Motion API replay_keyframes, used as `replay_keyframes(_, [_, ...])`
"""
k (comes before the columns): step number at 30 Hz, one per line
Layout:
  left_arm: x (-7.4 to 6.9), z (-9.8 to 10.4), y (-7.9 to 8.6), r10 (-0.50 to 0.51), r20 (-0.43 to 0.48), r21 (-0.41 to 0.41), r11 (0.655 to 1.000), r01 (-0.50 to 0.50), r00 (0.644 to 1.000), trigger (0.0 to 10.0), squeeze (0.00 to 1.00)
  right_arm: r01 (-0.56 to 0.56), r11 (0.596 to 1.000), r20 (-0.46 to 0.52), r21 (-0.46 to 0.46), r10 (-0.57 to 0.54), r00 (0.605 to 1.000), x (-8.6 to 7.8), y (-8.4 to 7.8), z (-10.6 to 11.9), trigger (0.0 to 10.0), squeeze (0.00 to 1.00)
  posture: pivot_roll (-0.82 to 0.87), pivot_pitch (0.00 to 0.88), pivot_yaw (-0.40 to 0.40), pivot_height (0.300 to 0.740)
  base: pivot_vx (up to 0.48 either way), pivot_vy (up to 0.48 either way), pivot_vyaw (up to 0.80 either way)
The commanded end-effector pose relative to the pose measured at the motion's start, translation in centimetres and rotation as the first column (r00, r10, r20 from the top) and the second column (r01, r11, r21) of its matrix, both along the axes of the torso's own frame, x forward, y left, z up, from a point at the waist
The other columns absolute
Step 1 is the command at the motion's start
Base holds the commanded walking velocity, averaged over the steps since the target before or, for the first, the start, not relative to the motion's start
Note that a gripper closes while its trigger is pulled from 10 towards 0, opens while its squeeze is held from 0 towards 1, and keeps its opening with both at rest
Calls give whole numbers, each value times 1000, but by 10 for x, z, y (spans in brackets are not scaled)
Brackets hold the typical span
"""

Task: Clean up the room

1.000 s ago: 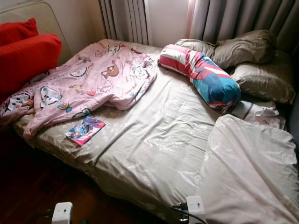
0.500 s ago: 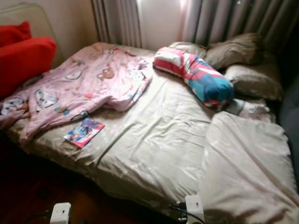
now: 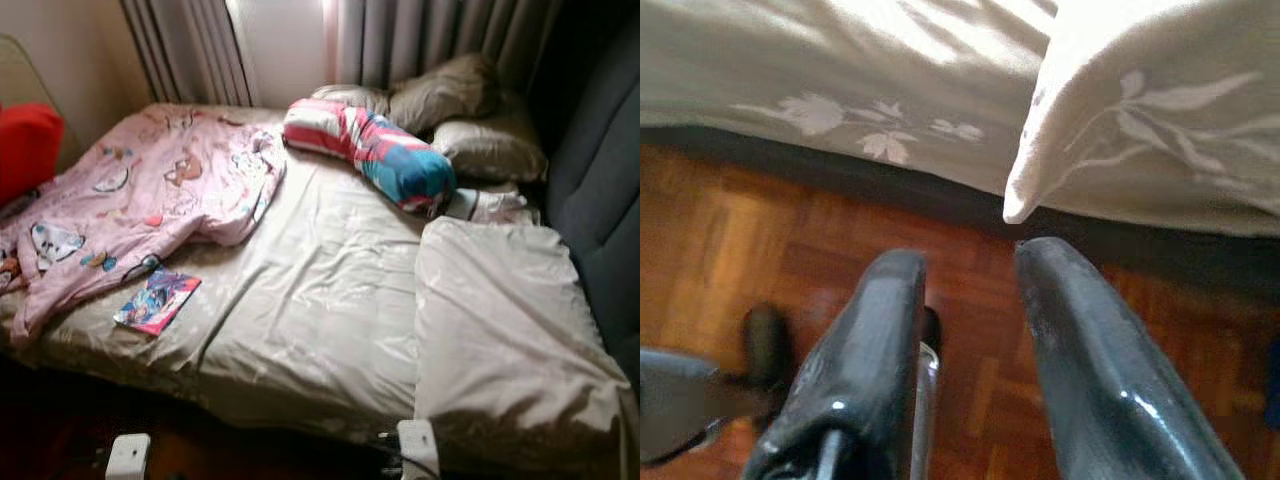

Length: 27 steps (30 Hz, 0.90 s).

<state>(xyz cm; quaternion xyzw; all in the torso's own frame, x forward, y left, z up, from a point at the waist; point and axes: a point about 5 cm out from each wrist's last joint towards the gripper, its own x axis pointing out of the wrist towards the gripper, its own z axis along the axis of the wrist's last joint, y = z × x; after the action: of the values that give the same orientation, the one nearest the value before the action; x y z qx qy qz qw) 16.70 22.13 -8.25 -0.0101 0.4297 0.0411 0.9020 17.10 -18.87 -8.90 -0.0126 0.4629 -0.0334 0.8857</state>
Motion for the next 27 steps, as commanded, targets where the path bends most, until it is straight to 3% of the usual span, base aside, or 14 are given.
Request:
replay_keyframes(1, [-4,0,9,12,-16,20,1000,-12,1000,10000,0,5,1000,-2,28,-5,1000,3,11,0,10000,0,-43,27,76,740,0,364,0])
replay_keyframes(6, [-4,0,8,16,-15,17,1000,-15,1000,10000,0,22,999,-13,32,-21,1000,3,11,0,10000,0,-40,32,74,740,0,364,-798])
replay_keyframes(27, [-2,0,8,22,-14,13,1000,-22,1000,10000,0,39,999,-2,32,-38,999,6,12,1,10000,0,-37,35,75,740,0,397,0])
